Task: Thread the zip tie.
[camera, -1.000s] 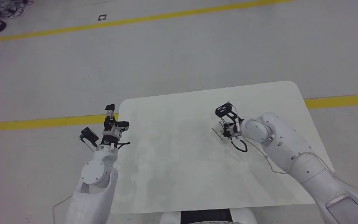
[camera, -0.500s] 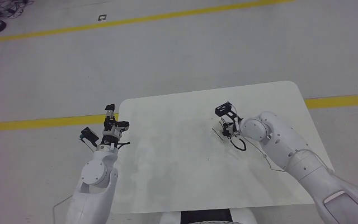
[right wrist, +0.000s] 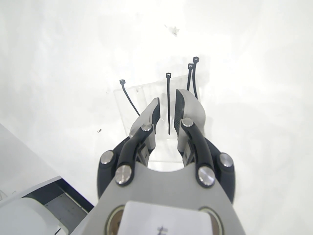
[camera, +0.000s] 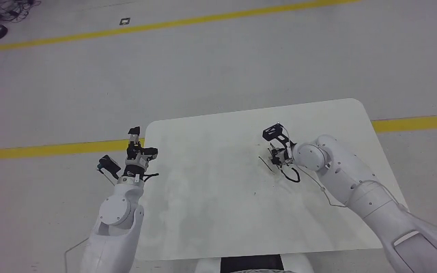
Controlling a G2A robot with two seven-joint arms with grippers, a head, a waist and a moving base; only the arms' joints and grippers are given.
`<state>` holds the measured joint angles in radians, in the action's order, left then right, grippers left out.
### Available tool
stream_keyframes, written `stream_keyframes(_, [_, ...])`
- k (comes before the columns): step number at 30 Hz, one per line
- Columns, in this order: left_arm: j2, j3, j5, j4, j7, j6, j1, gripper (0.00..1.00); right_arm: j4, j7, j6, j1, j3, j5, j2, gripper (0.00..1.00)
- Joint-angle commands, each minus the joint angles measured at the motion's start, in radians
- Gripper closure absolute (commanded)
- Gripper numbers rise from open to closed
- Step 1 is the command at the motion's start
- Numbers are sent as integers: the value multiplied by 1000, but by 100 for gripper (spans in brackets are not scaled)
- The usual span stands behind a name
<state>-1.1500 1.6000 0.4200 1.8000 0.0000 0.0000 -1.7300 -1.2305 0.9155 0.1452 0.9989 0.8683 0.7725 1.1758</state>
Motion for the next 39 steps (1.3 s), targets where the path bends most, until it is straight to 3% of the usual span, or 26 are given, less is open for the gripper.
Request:
stream_keyframes(1, [0,0,0,0,0,0,0,0,5,-3,2,-2,-1,-1,2,85])
stream_keyframes(5, [0,0,0,0,0,0,0,0,13,-7,13,-5,-2,-6,4,87])
stream_keyframes(10, [0,0,0,0,0,0,0,0,21,-16,18,-7,-2,-8,7,100])
stream_keyframes(15, [0,0,0,0,0,0,0,0,12,-23,16,-1,7,-1,6,100])
stream_keyframes(24, [0,0,0,0,0,0,0,0,-103,-27,46,72,100,-33,-23,100])
stream_keyframes(27, [0,0,0,0,0,0,0,0,-158,-46,89,118,162,-86,-39,100])
stream_keyframes(31, [0,0,0,0,0,0,0,0,-200,-70,195,173,239,-203,-57,100])
stream_keyframes(35, [0,0,0,0,0,0,0,0,-285,-23,195,187,237,-383,-76,100])
stream_keyframes(39, [0,0,0,0,0,0,0,0,-343,0,195,175,203,-439,-102,100])
